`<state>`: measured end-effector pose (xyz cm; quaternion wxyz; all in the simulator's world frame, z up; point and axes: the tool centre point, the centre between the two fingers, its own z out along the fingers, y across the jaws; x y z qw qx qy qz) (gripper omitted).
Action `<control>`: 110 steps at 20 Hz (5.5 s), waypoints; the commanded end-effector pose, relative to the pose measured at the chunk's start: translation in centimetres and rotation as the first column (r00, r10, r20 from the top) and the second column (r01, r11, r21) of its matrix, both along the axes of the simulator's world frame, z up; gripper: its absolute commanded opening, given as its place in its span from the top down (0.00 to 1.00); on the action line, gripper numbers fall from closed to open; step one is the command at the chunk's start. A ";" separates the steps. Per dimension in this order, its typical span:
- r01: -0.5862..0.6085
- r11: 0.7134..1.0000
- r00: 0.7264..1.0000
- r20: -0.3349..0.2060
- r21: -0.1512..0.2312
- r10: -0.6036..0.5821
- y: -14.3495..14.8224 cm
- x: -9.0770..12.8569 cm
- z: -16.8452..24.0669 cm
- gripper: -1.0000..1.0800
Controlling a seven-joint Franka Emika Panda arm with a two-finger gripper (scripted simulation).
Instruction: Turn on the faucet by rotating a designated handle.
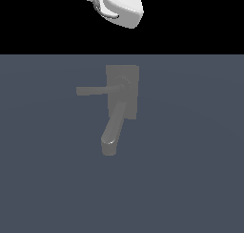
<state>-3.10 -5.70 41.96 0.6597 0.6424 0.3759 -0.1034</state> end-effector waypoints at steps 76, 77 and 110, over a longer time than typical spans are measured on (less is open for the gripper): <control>-0.888 0.312 0.459 -0.661 -0.337 0.594 20.8 7.1 -30.2 1.00; -0.888 0.312 0.459 -0.660 -0.337 0.594 20.8 7.1 -30.2 1.00; -0.891 0.307 0.453 -0.684 -0.334 0.572 20.0 7.1 -24.5 1.00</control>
